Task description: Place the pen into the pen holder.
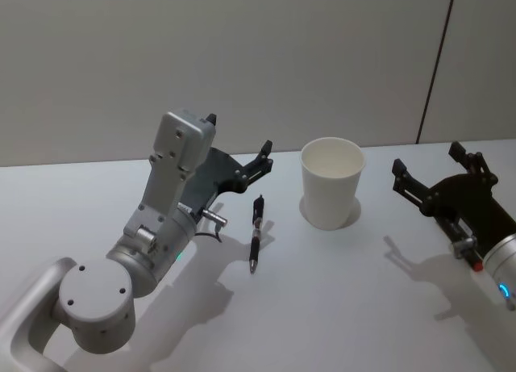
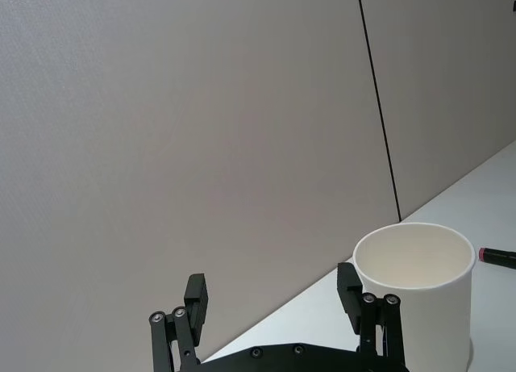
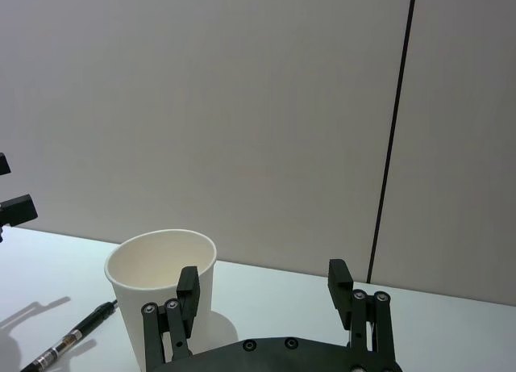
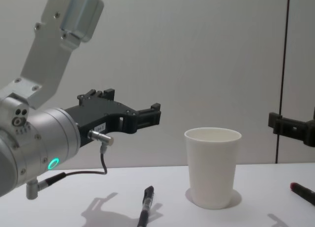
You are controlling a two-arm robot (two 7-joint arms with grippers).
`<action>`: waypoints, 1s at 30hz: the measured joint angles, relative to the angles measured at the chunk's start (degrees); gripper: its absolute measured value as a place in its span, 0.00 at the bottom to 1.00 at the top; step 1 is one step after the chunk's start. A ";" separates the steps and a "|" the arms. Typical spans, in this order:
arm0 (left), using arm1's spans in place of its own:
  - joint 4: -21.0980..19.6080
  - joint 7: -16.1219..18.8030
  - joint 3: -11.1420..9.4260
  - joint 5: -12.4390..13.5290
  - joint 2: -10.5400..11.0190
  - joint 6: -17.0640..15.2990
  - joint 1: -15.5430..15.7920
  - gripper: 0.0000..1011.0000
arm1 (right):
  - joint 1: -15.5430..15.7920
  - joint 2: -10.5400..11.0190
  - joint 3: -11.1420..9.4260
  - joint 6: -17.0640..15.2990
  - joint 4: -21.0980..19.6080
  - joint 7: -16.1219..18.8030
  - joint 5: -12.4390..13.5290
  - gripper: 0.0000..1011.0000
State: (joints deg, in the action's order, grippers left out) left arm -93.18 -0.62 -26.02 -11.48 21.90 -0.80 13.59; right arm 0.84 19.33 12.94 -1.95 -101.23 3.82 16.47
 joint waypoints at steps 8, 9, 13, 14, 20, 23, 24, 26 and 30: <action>0.00 0.00 0.00 0.00 0.00 0.00 0.00 0.99 | 0.00 0.00 0.00 0.00 0.00 0.00 0.00 0.99; 0.00 0.00 0.00 0.00 0.00 0.00 0.00 0.99 | 0.00 0.00 0.00 0.00 0.00 0.00 0.00 0.99; 0.00 0.00 0.00 0.00 0.00 0.00 0.00 0.99 | 0.00 0.00 0.00 0.00 0.00 0.00 0.00 0.99; 0.00 0.00 0.00 0.00 0.00 0.00 0.00 0.99 | 0.00 0.00 0.00 0.00 0.00 0.00 0.00 0.99; 0.00 0.00 0.00 0.00 0.00 0.00 0.00 0.99 | 0.00 0.00 0.00 0.00 0.00 0.00 0.00 0.99; 0.00 0.00 0.00 0.00 0.00 0.00 0.00 0.99 | 0.00 0.00 0.00 0.00 0.00 0.00 0.00 0.99; 0.00 0.00 0.00 0.00 0.00 0.00 0.00 0.99 | 0.00 0.00 0.00 0.00 0.00 0.00 0.00 0.99; 0.00 0.00 0.00 0.00 0.00 0.00 0.00 0.99 | 0.00 0.00 0.00 0.00 0.00 0.00 0.00 0.99; 0.00 0.00 0.00 0.00 0.00 0.00 0.00 0.99 | 0.00 0.00 0.00 0.00 0.00 0.00 0.00 0.99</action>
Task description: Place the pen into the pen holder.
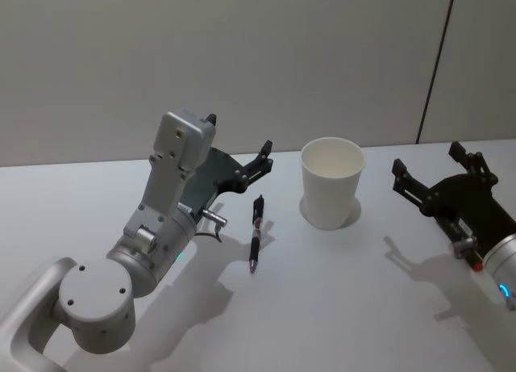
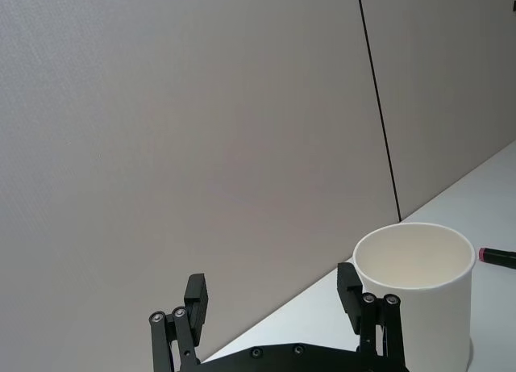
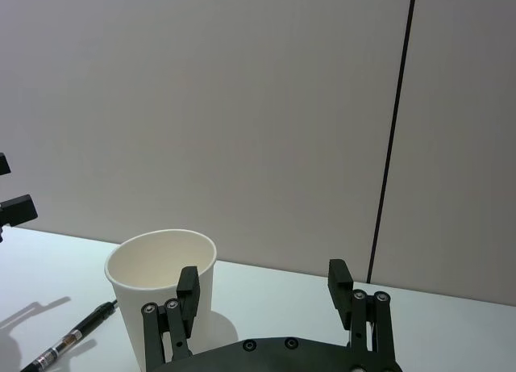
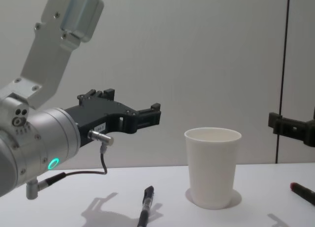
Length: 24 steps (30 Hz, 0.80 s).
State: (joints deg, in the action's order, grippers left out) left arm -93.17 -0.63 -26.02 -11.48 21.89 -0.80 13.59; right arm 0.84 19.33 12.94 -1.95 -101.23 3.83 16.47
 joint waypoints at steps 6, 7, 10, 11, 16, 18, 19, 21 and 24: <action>0.00 0.00 0.00 0.00 0.00 0.00 0.00 0.99 | 0.00 0.00 0.00 0.00 0.00 0.00 0.00 0.99; 0.00 0.00 0.00 0.00 0.00 0.00 0.00 0.99 | 0.00 0.00 0.00 0.00 0.00 0.00 0.00 0.99; 0.00 0.00 0.00 0.00 0.00 0.00 0.00 0.99 | 0.00 0.00 0.00 0.00 0.00 0.00 0.00 0.99; 0.00 0.00 0.00 0.00 0.00 0.00 0.00 0.99 | 0.00 0.00 0.00 0.00 0.00 0.00 0.00 0.99; 0.00 0.00 0.00 0.00 0.00 0.00 0.00 0.99 | 0.00 0.00 0.00 0.00 0.00 0.00 0.00 0.99; 0.00 0.00 0.00 0.00 0.00 0.00 0.00 0.99 | 0.00 0.00 0.00 0.00 0.00 0.00 0.00 0.99; 0.00 0.00 0.00 0.00 0.00 0.00 0.00 0.99 | 0.00 0.00 0.00 0.00 0.00 0.00 0.00 0.99; 0.00 0.00 0.00 0.00 0.00 0.00 0.00 0.99 | 0.00 0.00 0.00 0.00 0.00 0.00 0.00 0.99; 0.00 0.00 0.00 0.00 0.00 0.00 0.00 0.99 | 0.00 0.00 0.00 0.00 0.00 0.00 0.00 0.99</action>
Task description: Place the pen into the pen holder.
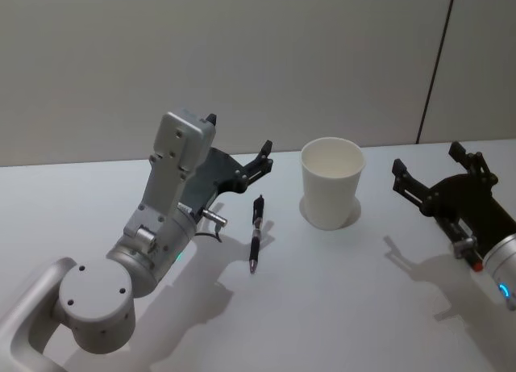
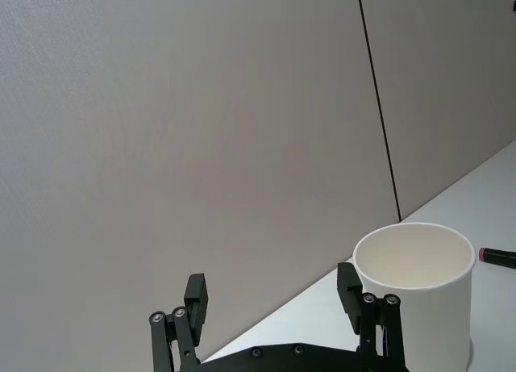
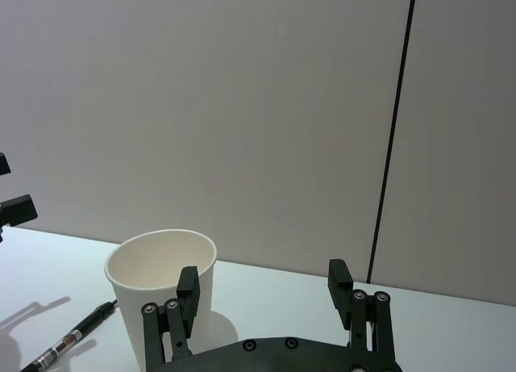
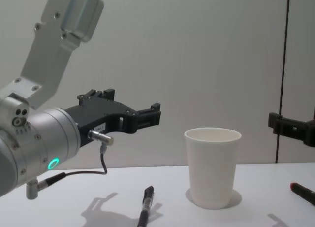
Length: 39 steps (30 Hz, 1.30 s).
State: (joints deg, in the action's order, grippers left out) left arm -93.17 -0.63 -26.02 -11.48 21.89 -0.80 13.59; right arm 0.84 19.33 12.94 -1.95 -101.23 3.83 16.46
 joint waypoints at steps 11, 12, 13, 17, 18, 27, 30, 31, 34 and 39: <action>0.00 0.00 0.00 0.00 0.00 0.00 0.00 0.99 | 0.00 0.00 0.00 0.00 0.00 0.00 0.00 0.99; 0.00 0.00 0.00 0.00 0.00 0.00 0.00 0.99 | 0.00 0.00 0.00 0.00 0.00 0.00 0.00 0.99; 0.00 0.00 0.00 0.00 0.00 0.00 0.00 0.99 | 0.00 0.00 0.00 0.00 0.00 0.00 0.00 0.99; 0.00 0.00 0.00 0.00 0.00 0.00 0.00 0.99 | 0.00 0.00 0.00 0.00 0.00 0.00 0.00 0.99; 0.00 0.00 0.00 0.00 0.00 0.00 0.00 0.99 | 0.00 0.00 0.00 0.00 0.00 0.00 0.00 0.99; 0.00 0.00 0.00 0.00 0.00 0.00 0.00 0.99 | 0.00 0.00 0.00 0.00 0.00 0.00 0.00 0.99; 0.00 0.00 0.00 0.00 0.00 0.00 0.00 0.99 | 0.00 0.00 0.00 0.00 0.00 0.00 0.00 0.99; 0.00 0.00 0.00 0.00 0.00 0.00 0.00 0.99 | 0.00 0.00 0.00 0.00 0.00 0.00 0.00 0.99; 0.00 0.00 0.00 0.00 0.00 0.00 0.00 0.99 | 0.00 0.00 0.00 0.00 0.00 0.00 0.00 0.99; 0.00 0.00 0.00 0.00 0.00 0.00 0.00 0.99 | 0.00 0.00 0.00 0.00 0.00 0.00 0.00 0.99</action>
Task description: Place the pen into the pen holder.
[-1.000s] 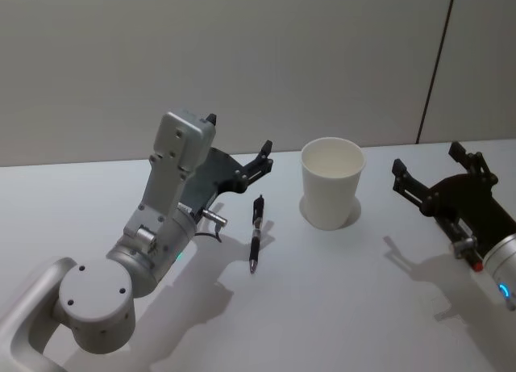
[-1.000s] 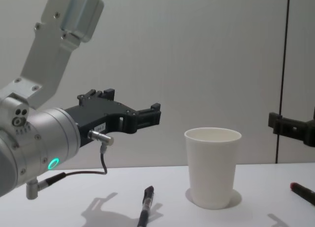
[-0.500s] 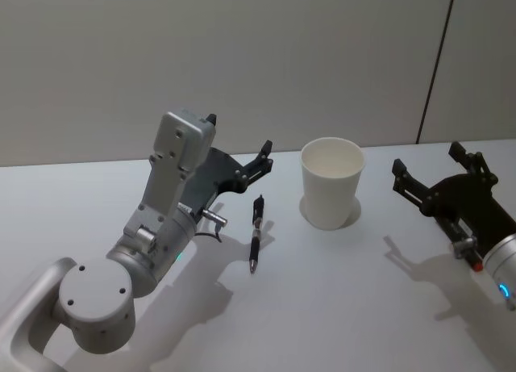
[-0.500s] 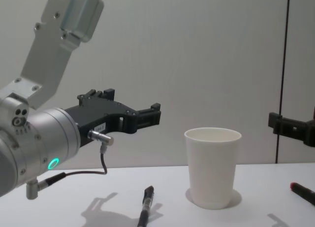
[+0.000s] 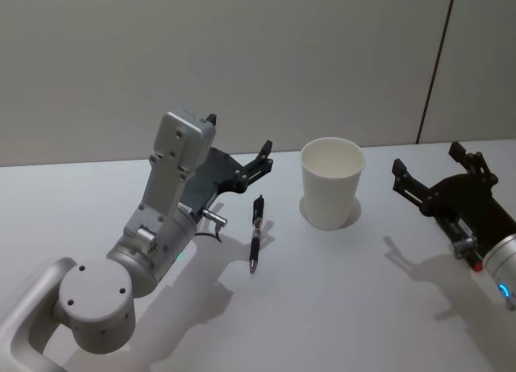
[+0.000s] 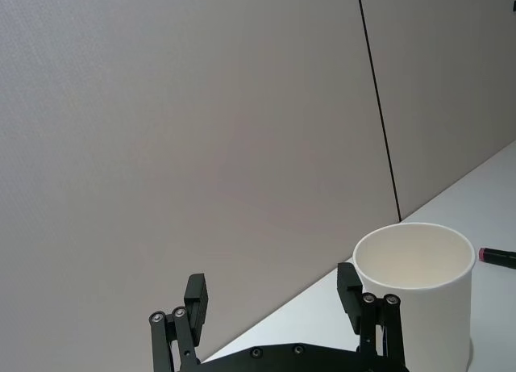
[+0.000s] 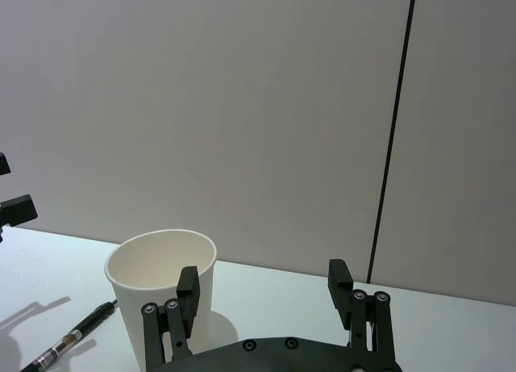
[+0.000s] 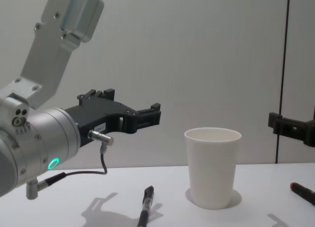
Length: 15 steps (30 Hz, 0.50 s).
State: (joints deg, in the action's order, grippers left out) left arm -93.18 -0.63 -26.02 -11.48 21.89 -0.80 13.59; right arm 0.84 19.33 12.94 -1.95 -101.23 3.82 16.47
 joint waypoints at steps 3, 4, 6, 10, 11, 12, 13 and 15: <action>0.00 0.00 0.00 0.00 0.00 0.00 0.00 0.99 | -0.06 -0.03 0.00 -0.01 0.03 0.02 0.00 0.99; 0.00 0.00 0.00 0.00 0.00 0.00 0.00 0.99 | -0.17 -0.08 0.00 -0.10 0.15 0.13 0.00 0.99; 0.00 0.00 0.00 0.00 0.00 0.00 0.00 0.99 | -0.34 -0.14 0.00 -0.26 0.36 0.26 0.00 0.99; 0.00 0.00 0.00 0.00 0.00 0.00 0.00 0.99 | -1.12 -0.35 -0.14 -1.42 1.10 0.70 0.06 0.99; 0.00 0.00 0.00 0.00 0.00 0.00 0.00 0.99 | -1.54 -0.43 -0.26 -2.13 1.48 0.81 0.19 0.99; 0.00 0.00 0.00 0.00 0.00 0.00 0.00 0.99 | -1.74 -0.45 -0.34 -2.61 1.66 0.85 0.30 0.99; 0.00 0.00 0.00 0.00 0.00 0.00 0.00 0.99 | -1.96 -0.47 -0.42 -2.87 1.84 0.88 0.36 0.99; 0.00 0.00 0.00 0.00 0.00 0.00 0.00 0.99 | -2.68 -0.54 -0.68 -4.45 2.41 0.90 0.68 0.99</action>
State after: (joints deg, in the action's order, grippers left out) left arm -93.18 -0.63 -26.02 -11.48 21.90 -0.80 13.59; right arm -1.84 18.79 12.25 -6.39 -98.82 4.72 17.15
